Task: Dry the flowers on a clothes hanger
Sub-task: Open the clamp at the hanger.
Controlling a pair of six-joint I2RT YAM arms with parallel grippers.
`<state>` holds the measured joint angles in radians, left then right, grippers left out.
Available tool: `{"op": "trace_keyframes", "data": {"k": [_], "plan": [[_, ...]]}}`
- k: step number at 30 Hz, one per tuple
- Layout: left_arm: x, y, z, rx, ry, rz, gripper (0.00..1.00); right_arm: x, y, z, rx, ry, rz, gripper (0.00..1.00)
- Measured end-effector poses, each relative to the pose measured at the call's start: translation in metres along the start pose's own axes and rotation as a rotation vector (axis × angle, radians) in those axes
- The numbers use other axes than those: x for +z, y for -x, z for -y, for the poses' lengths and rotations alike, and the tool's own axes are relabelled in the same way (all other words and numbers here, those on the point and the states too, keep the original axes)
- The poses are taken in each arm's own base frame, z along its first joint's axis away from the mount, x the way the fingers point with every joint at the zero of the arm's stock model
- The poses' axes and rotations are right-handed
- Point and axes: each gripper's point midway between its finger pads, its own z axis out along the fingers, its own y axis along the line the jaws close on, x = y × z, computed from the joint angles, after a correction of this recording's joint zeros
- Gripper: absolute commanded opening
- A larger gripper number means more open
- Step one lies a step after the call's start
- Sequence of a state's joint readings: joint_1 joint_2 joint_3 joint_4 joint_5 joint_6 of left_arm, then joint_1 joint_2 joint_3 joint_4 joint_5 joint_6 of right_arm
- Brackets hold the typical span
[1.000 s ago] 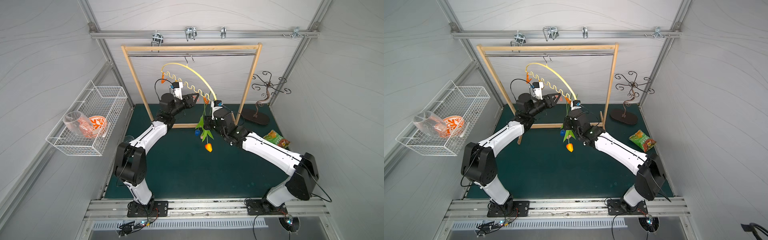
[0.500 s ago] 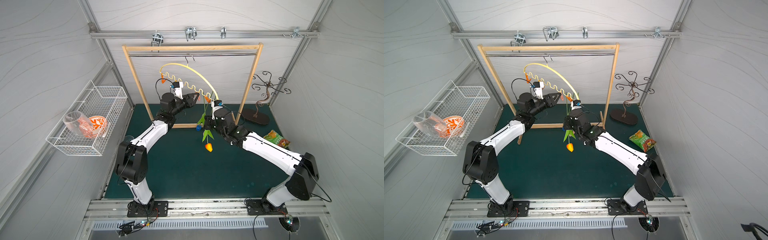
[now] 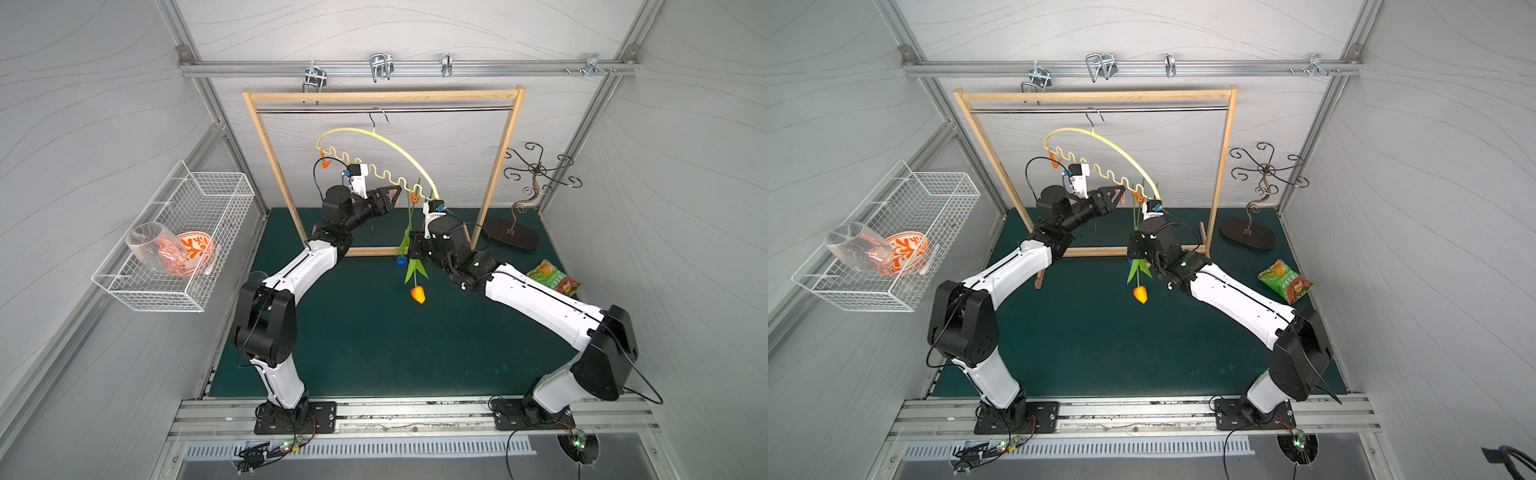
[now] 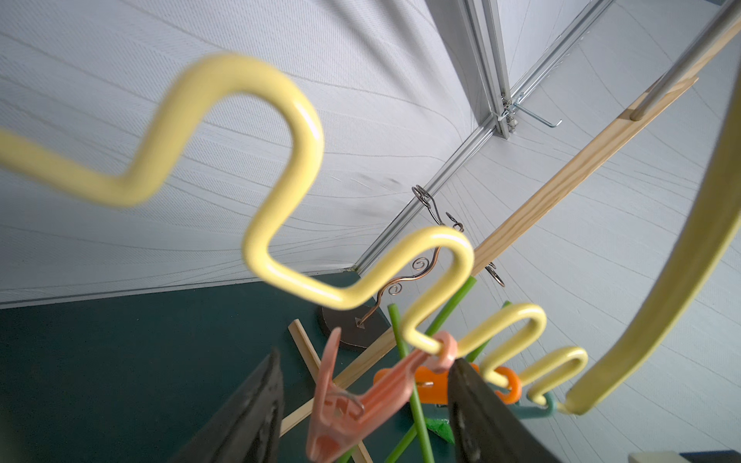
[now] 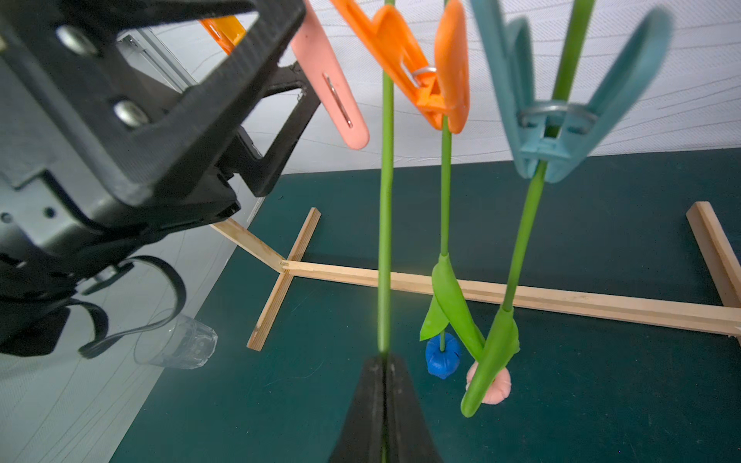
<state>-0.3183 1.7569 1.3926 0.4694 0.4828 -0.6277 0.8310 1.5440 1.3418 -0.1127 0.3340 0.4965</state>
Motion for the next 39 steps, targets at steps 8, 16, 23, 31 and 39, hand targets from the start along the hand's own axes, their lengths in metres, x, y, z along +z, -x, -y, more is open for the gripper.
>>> {"op": "trace_keyframes", "data": {"k": [8, 16, 23, 31, 39], "plan": [[0.0048, -0.0083, -0.0027, -0.008, 0.001, -0.016, 0.65, 0.0000, -0.0001, -0.0002, 0.000, 0.002, -0.001, 0.00], [0.0051, -0.0071, -0.0013, -0.010, -0.004, -0.009, 0.55, 0.0001, 0.0001, 0.0002, 0.000, 0.001, -0.001, 0.00], [0.0053, -0.0054, -0.0017, -0.011, 0.002, -0.004, 0.39, 0.0003, 0.0003, 0.0009, 0.001, 0.002, -0.002, 0.00], [0.0054, -0.0042, -0.0029, -0.014, 0.010, 0.003, 0.35, 0.0005, 0.0002, 0.0007, 0.002, 0.005, -0.004, 0.00], [0.0056, -0.0030, -0.0048, -0.015, 0.024, 0.012, 0.32, 0.0088, -0.0076, -0.0011, 0.003, 0.027, -0.030, 0.00]]}}
